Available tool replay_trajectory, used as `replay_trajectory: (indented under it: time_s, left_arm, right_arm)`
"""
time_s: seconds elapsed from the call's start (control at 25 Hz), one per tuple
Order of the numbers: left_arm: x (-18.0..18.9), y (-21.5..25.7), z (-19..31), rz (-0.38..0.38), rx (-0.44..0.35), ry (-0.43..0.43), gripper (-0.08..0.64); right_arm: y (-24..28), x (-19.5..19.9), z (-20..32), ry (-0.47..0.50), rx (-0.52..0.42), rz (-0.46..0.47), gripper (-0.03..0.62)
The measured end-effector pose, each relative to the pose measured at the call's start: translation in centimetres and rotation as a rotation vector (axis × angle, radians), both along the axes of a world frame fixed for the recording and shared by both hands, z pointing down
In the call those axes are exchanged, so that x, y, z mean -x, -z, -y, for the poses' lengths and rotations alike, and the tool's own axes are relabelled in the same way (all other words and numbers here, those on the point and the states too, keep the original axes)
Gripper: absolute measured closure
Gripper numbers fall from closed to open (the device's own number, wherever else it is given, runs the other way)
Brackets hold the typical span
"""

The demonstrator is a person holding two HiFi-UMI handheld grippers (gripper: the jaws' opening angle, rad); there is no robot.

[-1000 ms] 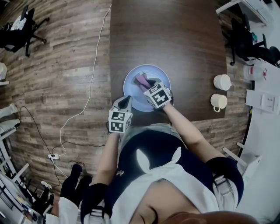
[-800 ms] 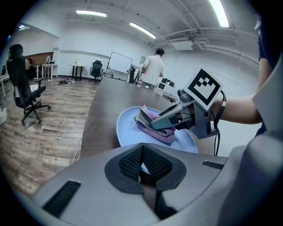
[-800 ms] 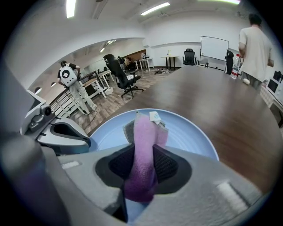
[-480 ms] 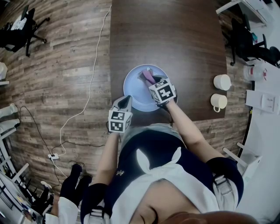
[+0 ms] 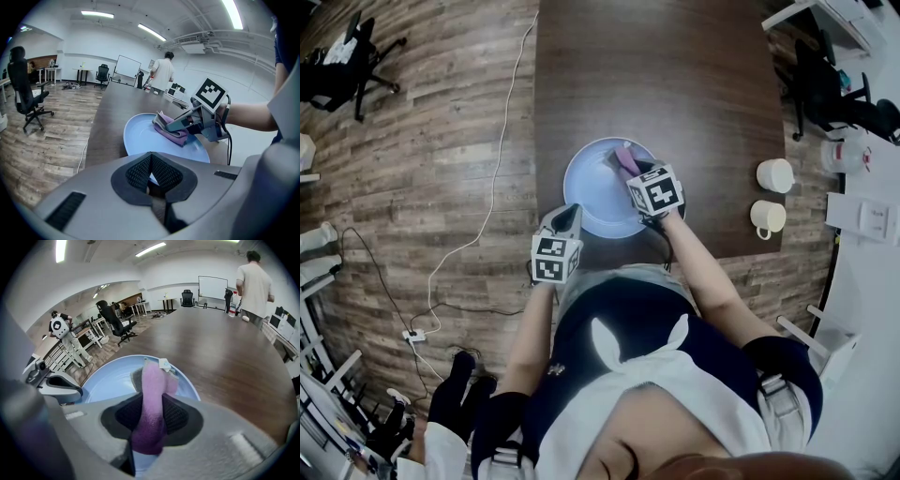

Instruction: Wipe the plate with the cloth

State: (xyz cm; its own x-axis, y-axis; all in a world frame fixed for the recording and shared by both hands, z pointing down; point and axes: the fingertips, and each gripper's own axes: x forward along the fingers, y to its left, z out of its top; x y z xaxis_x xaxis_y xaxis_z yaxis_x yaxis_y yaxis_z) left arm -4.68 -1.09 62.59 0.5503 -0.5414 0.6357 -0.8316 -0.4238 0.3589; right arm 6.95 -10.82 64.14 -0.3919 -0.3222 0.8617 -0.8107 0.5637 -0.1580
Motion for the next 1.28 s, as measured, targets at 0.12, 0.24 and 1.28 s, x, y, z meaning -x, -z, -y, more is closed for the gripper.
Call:
replay_trajectory:
  time_s: [0.12, 0.24, 1.28]
  left_arm:
    - [0.0, 0.0, -0.1, 0.0, 0.0, -0.002, 0.557]
    - [-0.1, 0.0, -0.1, 0.001, 0.003, -0.002, 0.557]
    - [-0.3, 0.1, -0.1, -0.001, -0.011, -0.004, 0.557]
  right_arm:
    - [0.0, -0.4, -0.1, -0.007, 0.001, -0.005, 0.477]
    - [0.0, -0.8, -0.4, -0.006, -0.001, -0.013, 0.477]
    - [0.2, 1.2, -3.0, 0.013, -0.018, 0.012, 0.477]
